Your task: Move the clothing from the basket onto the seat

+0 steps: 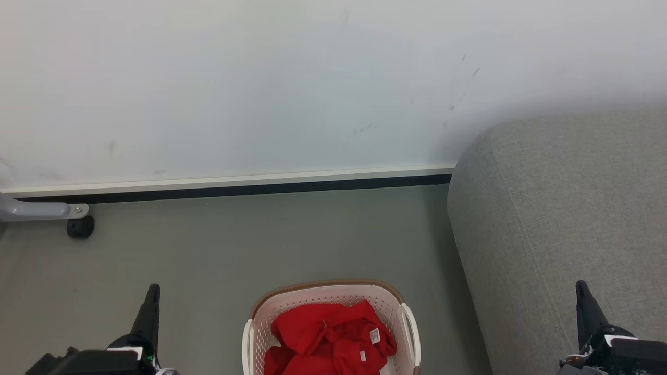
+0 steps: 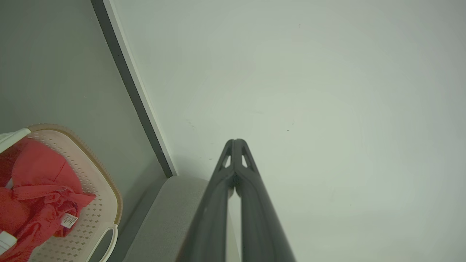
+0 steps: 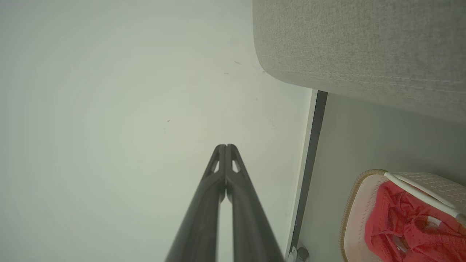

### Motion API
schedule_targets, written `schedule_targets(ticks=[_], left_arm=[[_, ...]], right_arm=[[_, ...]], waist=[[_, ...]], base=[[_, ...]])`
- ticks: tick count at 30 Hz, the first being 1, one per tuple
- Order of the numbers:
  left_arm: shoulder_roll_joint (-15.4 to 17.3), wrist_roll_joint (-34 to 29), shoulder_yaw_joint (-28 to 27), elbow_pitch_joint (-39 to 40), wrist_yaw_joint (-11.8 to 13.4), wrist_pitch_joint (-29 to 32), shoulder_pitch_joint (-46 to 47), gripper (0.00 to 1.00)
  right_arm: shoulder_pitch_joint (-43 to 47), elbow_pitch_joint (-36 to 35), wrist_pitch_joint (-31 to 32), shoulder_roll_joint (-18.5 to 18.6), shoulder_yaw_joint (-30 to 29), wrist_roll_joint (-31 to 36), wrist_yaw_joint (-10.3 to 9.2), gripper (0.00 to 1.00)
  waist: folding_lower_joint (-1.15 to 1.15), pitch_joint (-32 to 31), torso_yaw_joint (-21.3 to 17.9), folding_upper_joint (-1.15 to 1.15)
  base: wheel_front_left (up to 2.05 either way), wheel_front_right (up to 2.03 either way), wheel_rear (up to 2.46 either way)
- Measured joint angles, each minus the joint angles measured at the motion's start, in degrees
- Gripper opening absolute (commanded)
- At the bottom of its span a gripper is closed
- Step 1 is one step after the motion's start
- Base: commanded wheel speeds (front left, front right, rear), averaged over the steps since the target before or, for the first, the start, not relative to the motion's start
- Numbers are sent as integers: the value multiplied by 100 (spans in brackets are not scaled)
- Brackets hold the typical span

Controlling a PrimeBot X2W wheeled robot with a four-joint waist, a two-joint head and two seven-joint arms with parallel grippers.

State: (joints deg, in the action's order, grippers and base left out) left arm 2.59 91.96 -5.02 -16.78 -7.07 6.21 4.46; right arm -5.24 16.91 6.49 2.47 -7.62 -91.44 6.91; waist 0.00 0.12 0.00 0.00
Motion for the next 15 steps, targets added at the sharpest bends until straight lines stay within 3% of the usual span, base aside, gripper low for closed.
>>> schedule_targets(ticks=[1,2,3,4,15], left_arm=[[0,0,0,0,0,0,0,0],[0,0,0,0,0,0,0,100],[-3,0,5,-32,3,-1,-19,0],[-13,0,11,-91,8,-1,-54,100],[-51,0,1,-188,9,-35,-230,100]], right_arm=[[0,0,0,0,0,0,0,0],[0,0,0,0,0,0,0,100],[15,36,0,-8,5,3,-1,0],[47,90,0,-24,10,3,-4,100],[216,159,-160,-89,242,3,-35,100]], waist=[[0,0,0,0],[0,0,0,0],[0,0,0,0],[0,0,0,0],[0,0,1,0]], base=[[0,0,0],[0,0,0],[0,0,0],[0,0,0],[0,0,0]])
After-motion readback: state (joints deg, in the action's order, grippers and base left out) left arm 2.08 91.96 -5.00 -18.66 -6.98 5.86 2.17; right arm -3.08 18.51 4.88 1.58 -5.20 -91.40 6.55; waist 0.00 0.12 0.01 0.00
